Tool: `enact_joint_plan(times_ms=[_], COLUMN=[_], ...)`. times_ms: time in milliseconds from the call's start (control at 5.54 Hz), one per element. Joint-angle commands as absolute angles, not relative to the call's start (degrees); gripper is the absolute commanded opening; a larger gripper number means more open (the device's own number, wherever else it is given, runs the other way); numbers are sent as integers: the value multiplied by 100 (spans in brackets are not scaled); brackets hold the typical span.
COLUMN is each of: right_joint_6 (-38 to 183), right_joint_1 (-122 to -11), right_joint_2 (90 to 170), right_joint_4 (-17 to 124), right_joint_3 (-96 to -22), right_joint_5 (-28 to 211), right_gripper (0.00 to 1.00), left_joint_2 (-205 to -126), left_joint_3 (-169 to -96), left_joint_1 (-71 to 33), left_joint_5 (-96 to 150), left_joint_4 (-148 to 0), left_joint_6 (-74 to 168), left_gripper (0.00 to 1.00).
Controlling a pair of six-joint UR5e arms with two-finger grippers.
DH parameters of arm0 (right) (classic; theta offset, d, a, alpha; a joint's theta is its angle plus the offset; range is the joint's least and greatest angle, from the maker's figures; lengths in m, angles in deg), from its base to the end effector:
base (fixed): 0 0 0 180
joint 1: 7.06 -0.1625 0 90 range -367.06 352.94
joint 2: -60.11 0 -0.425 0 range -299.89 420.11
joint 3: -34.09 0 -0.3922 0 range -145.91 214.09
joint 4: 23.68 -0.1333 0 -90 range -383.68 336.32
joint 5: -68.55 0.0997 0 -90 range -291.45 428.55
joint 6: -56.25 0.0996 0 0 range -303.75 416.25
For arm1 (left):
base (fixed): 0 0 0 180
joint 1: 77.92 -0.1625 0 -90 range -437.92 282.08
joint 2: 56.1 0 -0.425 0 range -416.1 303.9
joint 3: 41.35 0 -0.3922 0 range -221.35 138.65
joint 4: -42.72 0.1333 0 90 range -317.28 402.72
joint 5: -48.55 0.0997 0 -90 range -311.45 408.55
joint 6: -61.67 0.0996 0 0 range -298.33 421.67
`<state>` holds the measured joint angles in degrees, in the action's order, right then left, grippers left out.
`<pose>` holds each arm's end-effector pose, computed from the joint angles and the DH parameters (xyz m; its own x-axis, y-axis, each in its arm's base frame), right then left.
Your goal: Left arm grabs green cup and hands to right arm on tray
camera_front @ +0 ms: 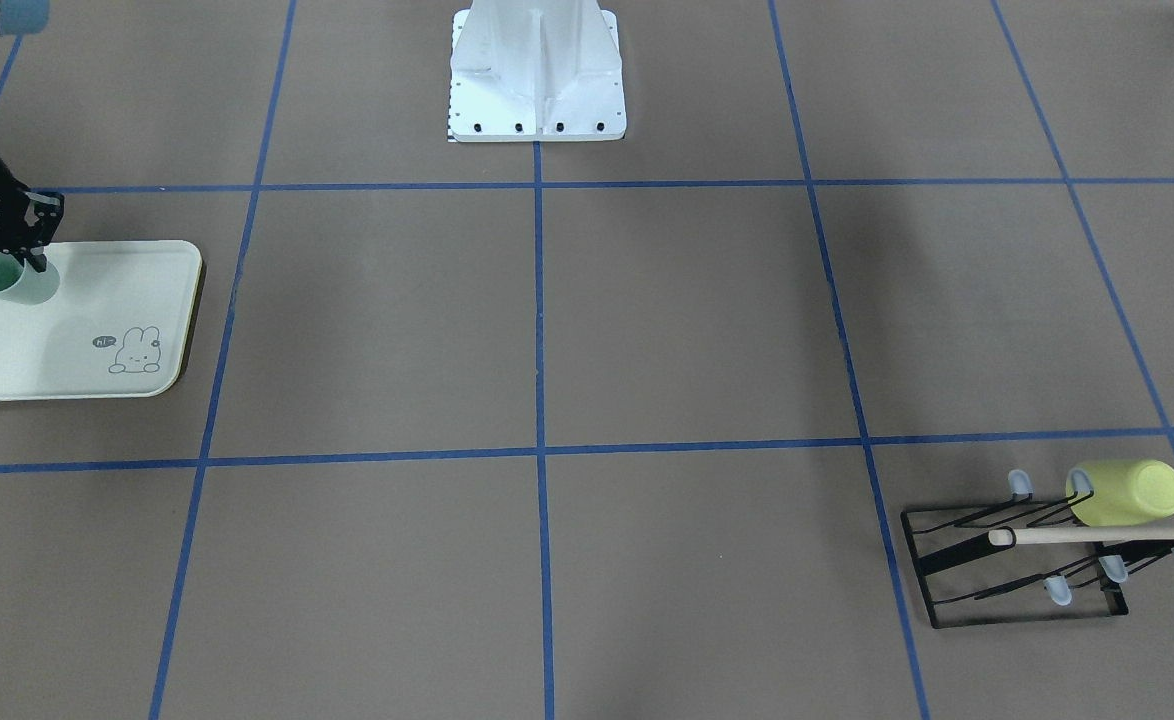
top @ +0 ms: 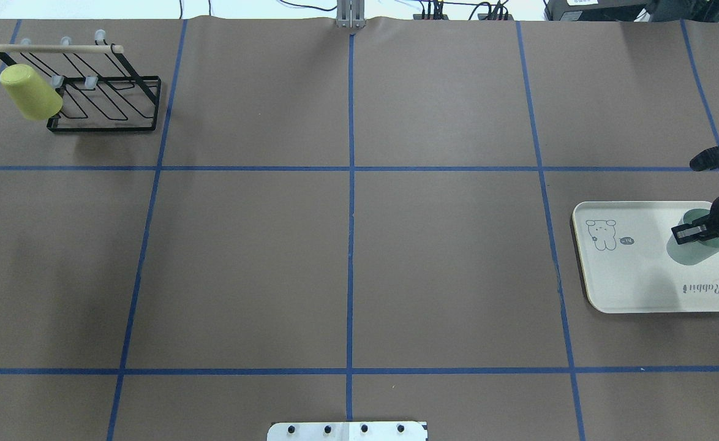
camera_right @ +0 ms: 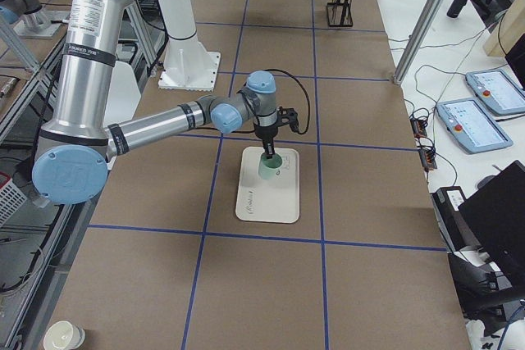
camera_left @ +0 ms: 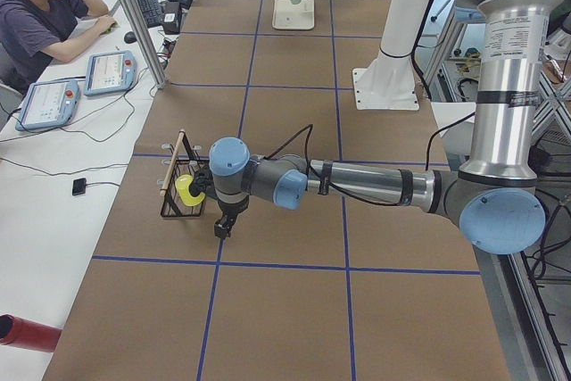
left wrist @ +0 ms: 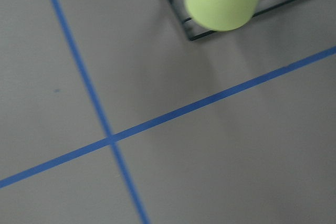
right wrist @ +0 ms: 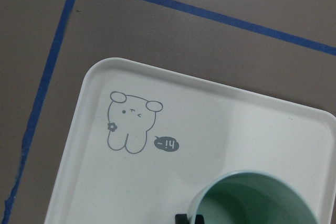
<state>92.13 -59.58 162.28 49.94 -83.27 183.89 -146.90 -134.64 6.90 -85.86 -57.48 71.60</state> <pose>-0.1842 -0.3892 0.4997 0.7745 -0.1934 0.6023 0.0796 0.9744 0.2105 -0.0172 -0.5150 0.6038 0.6703 0.3994 -0.6254 -0.2062 0.9099 0.3601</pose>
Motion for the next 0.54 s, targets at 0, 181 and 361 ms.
enact_joint_plan(times_ms=[0, 181, 361], right_joint_6=[10120, 10404, 10781], right_joint_1=[-5953, -5945, -5892], right_joint_2=[16433, 16600, 16723], right_joint_4=[3566, 2981, 2584], right_joint_3=[-7915, -7738, -7666], right_joint_5=[18342, 18107, 17896], right_gripper=[0, 0, 0], left_joint_2=[-14671, -14662, -14654], left_joint_3=[-13452, -13469, -13487], left_joint_1=[979, 997, 1014], left_joint_5=[-8540, -8540, -8540], left_joint_4=[-5493, -5501, -5502], left_joint_6=[7661, 7670, 7670], left_gripper=[100, 100, 100])
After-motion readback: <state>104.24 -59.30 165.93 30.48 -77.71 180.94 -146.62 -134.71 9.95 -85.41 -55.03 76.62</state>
